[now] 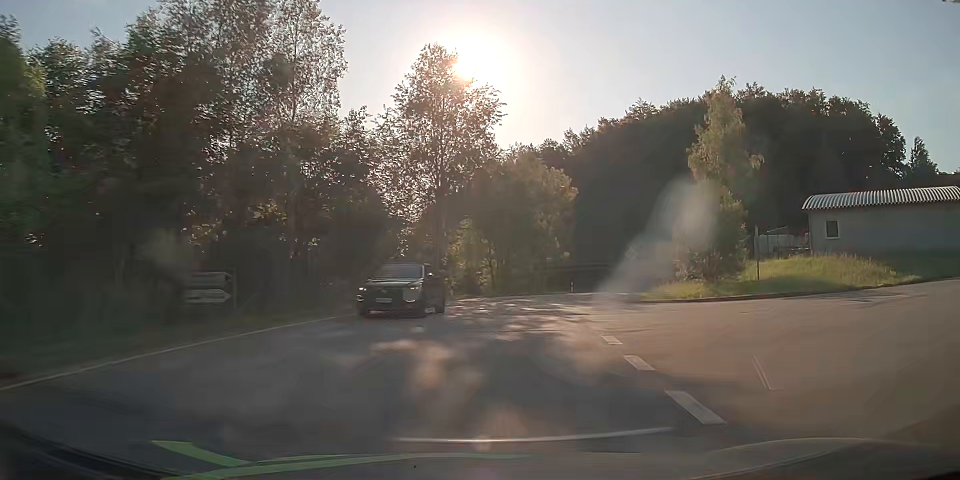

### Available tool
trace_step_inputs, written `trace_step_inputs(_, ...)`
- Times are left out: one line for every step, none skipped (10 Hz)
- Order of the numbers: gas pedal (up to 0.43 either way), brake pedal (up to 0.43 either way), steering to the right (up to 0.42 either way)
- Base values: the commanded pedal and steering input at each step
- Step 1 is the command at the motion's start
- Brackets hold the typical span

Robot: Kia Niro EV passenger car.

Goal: Follow the waypoints while adhering to traffic rules and regulations

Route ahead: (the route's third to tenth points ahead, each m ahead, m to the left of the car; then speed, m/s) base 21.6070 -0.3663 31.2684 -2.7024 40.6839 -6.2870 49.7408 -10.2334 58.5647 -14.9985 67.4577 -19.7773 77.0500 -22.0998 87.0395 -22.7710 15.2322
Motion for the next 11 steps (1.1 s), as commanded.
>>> trace_step_inputs(0.000,0.122,0.038)
trace_step_inputs(0.000,0.122,0.038)
trace_step_inputs(0.000,0.122,0.038)
trace_step_inputs(0.000,0.128,0.038)
trace_step_inputs(0.000,0.128,0.039)
trace_step_inputs(0.000,0.134,0.041)
trace_step_inputs(0.000,0.140,0.043)
trace_step_inputs(0.000,0.140,0.043)
trace_step_inputs(0.000,0.152,0.043)
trace_step_inputs(0.000,0.165,0.043)
trace_step_inputs(0.000,0.165,0.043)
